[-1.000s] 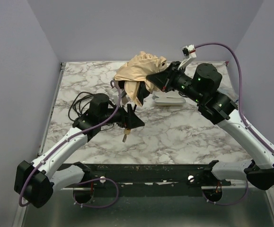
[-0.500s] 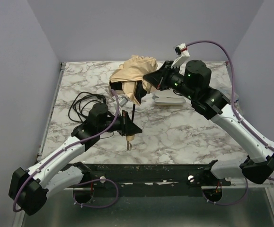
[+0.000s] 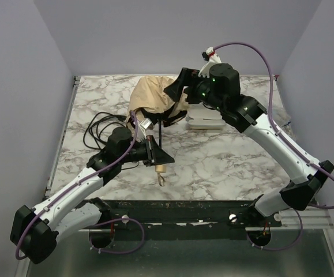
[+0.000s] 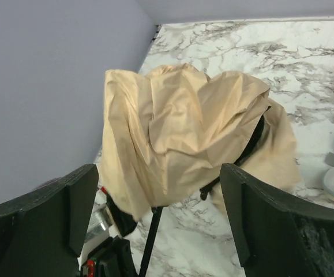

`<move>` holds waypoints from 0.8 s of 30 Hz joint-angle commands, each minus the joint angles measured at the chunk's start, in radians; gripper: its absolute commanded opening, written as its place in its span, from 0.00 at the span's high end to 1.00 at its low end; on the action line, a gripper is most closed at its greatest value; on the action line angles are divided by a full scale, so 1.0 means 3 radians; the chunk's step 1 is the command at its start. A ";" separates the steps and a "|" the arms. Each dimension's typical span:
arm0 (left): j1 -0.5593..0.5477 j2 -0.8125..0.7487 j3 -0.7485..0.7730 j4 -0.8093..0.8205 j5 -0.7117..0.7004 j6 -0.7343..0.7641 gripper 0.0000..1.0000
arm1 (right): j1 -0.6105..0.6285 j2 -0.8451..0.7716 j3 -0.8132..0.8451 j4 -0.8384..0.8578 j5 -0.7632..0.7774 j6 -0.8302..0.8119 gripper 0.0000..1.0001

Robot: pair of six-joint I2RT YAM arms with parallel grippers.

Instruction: Open the umbrella

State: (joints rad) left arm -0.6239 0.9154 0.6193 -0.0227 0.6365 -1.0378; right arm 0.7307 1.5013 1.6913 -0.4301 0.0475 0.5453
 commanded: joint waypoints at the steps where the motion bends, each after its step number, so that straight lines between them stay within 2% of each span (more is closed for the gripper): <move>1: 0.0021 0.0108 0.0358 0.0232 -0.0016 -0.0120 1.00 | -0.0004 -0.0277 -0.0161 -0.0019 0.0097 -0.0013 0.07; 4: 0.0088 0.0206 0.0420 0.0400 0.0092 -0.0217 1.00 | -0.0005 -0.0512 -0.0388 0.0023 0.0128 0.0036 0.10; 10: 0.0167 0.0392 0.0402 0.0942 0.0356 -0.0468 1.00 | -0.0004 -0.0965 -0.0994 0.0329 0.0079 0.0283 0.33; 13: 0.0163 0.0442 0.0278 0.1501 0.0516 -0.0714 1.00 | -0.0010 -0.1065 -0.1256 0.0550 0.0018 0.0478 0.42; 15: 0.0167 0.0470 0.0255 0.1665 0.0557 -0.0789 1.00 | -0.0003 -0.1055 -0.1381 0.0706 -0.0107 0.0610 0.44; 18: 0.0163 0.0445 0.0249 0.1635 0.0548 -0.0761 1.00 | -0.0004 -0.0952 -0.1476 0.0909 -0.0328 0.0786 0.45; 24: 0.0164 0.0361 0.0230 0.1564 0.0542 -0.0698 1.00 | -0.0002 -0.0752 -0.1526 0.1217 -0.0411 0.0946 0.48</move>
State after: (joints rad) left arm -0.5755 1.0641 0.6891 0.3347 0.7689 -1.2812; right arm 0.7311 1.2510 1.2472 -0.1848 -0.0280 0.7708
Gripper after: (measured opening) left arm 0.105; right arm 0.527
